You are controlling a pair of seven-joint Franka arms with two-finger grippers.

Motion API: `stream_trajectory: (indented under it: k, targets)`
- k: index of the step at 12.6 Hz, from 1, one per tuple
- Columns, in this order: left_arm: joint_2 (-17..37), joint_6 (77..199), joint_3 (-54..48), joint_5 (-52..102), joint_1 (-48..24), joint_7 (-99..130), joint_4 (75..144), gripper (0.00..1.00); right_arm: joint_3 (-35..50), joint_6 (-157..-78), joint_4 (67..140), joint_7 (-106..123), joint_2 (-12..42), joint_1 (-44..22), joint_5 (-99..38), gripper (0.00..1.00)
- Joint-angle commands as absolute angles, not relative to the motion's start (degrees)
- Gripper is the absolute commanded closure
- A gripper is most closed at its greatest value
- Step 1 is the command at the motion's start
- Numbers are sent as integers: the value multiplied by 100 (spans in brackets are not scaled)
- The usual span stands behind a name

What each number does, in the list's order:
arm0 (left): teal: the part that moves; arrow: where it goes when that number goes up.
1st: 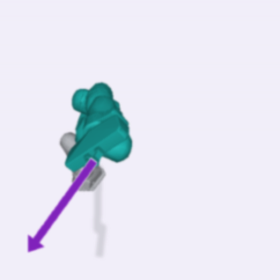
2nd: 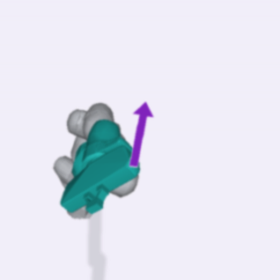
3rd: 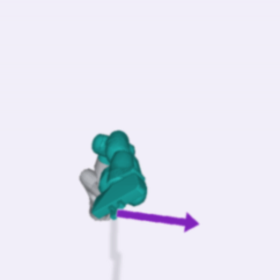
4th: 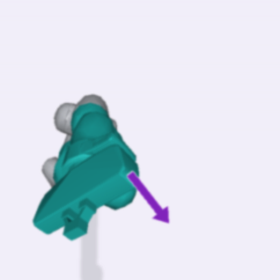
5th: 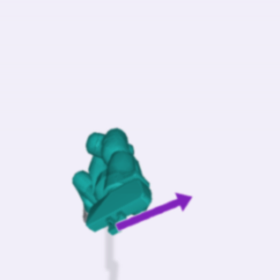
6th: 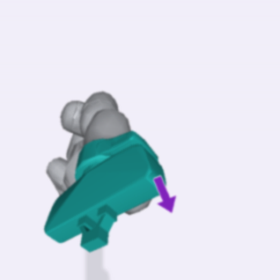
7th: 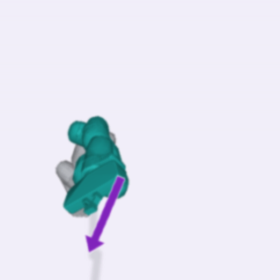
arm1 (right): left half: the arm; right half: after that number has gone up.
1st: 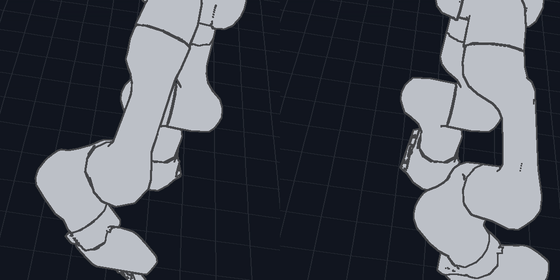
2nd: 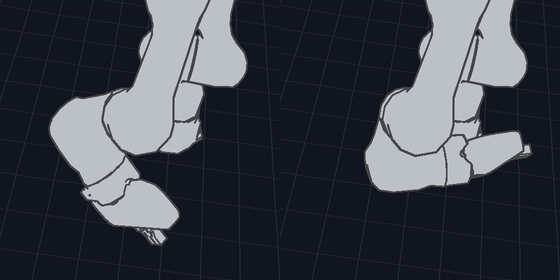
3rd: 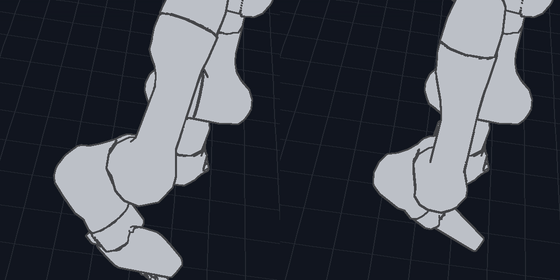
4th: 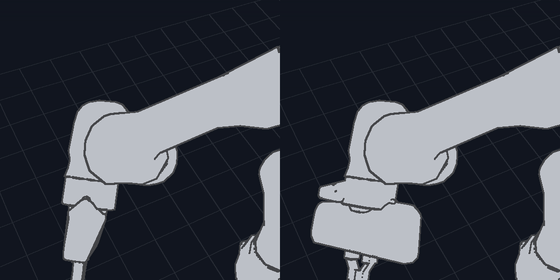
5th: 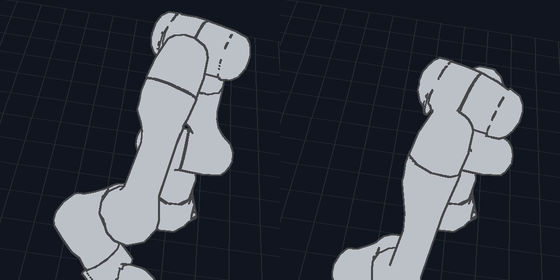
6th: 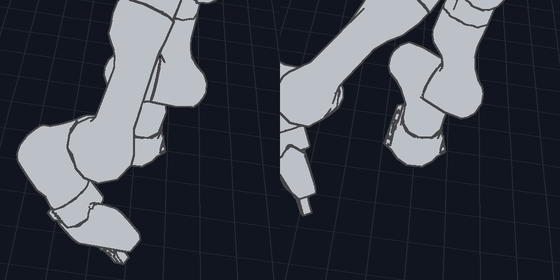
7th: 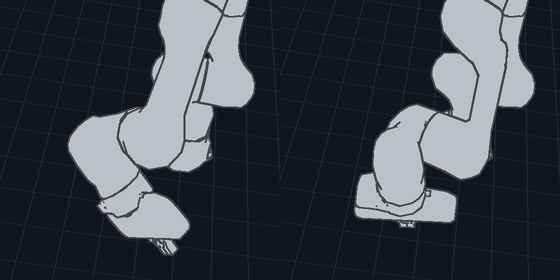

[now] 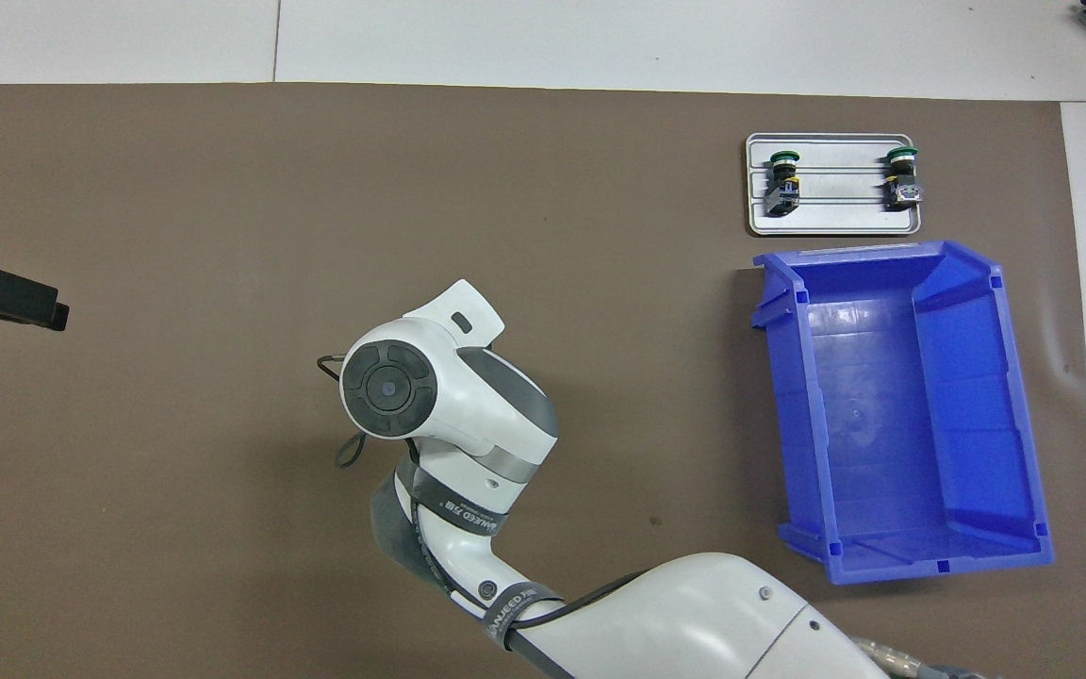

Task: Place and press button with both arms

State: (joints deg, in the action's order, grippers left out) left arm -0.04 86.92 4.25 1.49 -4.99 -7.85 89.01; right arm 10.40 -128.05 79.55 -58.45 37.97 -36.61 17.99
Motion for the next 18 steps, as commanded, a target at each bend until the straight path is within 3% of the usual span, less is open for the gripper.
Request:
stream_trajectory:
  k: [1, 6, 13, 18]
  targets:
    - [-167, 8745, 404, 61, -483, -791, 9088, 0, 1090, -12894, 7919, -5924, 3850, -3604, 1811, 54]
    - [-167, 8745, 404, 53, -483, -791, 9088, 0, 1090, -12885, 7910, -5924, 3858, -3595, 1811, 64]
    - [-167, 8745, 404, 53, -475, -791, 9079, 0, 1099, -12718, 7761, -5854, 3850, -3498, 1846, 67]
    - [-158, 8745, 404, 53, -475, -791, 9079, 0, 1371, -11736, 7611, -4494, 3069, -2586, 1057, 68]
